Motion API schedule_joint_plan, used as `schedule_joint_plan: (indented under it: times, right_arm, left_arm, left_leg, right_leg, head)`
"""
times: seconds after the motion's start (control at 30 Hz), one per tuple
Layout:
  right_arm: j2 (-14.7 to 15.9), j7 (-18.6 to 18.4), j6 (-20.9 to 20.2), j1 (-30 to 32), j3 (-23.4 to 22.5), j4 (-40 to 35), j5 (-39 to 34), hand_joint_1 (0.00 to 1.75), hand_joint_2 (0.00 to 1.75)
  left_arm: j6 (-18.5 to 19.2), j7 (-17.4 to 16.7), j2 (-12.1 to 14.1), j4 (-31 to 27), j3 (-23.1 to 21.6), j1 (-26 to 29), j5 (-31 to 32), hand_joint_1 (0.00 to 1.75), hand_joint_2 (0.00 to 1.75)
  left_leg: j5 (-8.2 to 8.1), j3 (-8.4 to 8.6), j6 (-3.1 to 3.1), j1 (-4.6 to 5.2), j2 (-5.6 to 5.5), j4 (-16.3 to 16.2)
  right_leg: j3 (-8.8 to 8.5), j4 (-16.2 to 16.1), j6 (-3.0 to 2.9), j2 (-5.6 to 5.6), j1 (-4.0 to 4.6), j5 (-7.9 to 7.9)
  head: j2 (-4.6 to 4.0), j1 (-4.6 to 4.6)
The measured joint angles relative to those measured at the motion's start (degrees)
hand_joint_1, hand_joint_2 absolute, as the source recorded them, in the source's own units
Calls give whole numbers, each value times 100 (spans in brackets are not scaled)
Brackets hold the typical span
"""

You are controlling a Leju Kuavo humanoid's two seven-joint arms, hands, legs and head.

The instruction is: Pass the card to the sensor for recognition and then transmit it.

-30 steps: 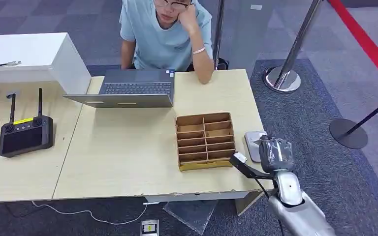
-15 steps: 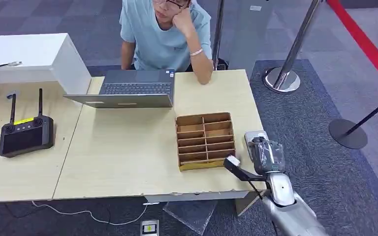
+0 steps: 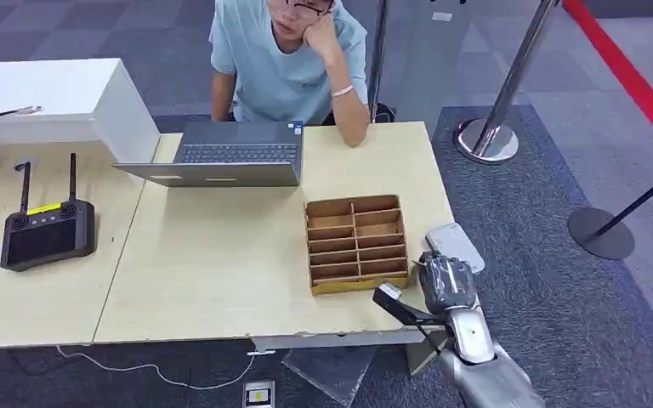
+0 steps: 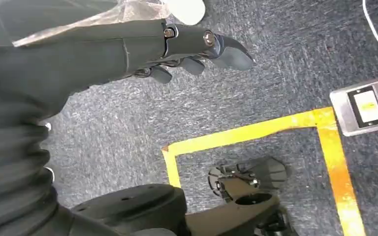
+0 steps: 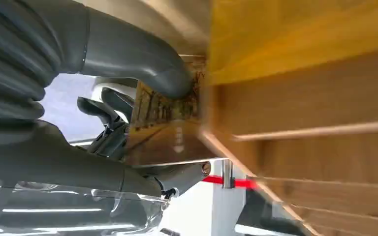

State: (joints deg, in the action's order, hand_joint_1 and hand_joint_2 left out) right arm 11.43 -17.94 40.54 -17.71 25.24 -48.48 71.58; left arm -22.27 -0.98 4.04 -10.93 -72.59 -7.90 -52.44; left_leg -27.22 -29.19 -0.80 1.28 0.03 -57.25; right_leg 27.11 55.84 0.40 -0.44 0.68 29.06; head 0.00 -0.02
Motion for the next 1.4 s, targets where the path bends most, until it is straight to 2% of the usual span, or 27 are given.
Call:
schedule_joint_plan:
  times: [0.43, 0.83, 0.93, 1.4]
  right_arm:
    - [-13, -35, 4, 43, -317, -201, 398, 175, 175]
    - [-39, 144, 0, 224, -809, -1170, 621, 175, 175]
    - [-64, 166, 0, 271, -936, -1620, 678, 175, 175]
    - [-44, -299, -7, 197, -765, -3049, 862, 175, 175]
  left_arm:
    - [0, 2, -2, 0, 0, -12, -2, 0, 175]
    - [0, 9, -2, 0, -2, -10, -15, 0, 175]
    - [9, 9, -2, 0, -7, -8, -22, 0, 175]
    - [42, 79, -2, 0, -7, -10, -52, 0, 175]
  left_leg:
    - [0, 3, -1, 0, 4, -2]
    - [-1, -21, -1, 0, 1, -1]
    - [0, -25, -1, 0, 0, -1]
    - [0, -28, 0, 0, 1, -1]
  right_leg:
    - [-2, -2, 4, 4, -1, -2]
    - [22, -1, 4, 3, 0, -1]
    - [26, 0, 3, 3, 0, -1]
    - [26, 0, 4, 3, 0, -1]
  head:
    - [0, 2]
    - [0, 2]
    - [0, 2]
    - [0, 4]
